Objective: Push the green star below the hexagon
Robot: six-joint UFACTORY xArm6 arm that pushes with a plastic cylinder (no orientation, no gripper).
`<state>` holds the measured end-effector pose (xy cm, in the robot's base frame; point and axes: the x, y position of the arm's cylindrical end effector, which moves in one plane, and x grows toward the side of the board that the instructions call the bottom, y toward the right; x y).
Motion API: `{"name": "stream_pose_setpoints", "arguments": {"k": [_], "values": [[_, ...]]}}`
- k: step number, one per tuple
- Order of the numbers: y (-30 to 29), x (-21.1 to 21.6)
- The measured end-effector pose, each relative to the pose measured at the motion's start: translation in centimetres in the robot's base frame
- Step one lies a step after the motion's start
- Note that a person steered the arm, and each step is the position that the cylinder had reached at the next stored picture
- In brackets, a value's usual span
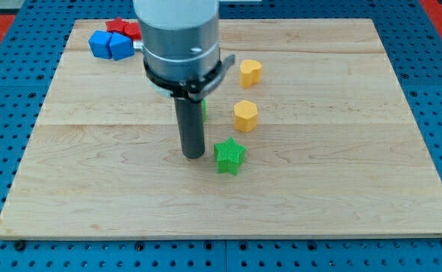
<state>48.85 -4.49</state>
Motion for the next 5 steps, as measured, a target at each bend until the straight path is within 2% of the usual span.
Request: {"name": "stream_pose_setpoints", "arguments": {"k": [1,2,3,5], "values": [[3.8,-0.6],[4.2,2.5],[4.2,2.9],[5.4,1.2]]}}
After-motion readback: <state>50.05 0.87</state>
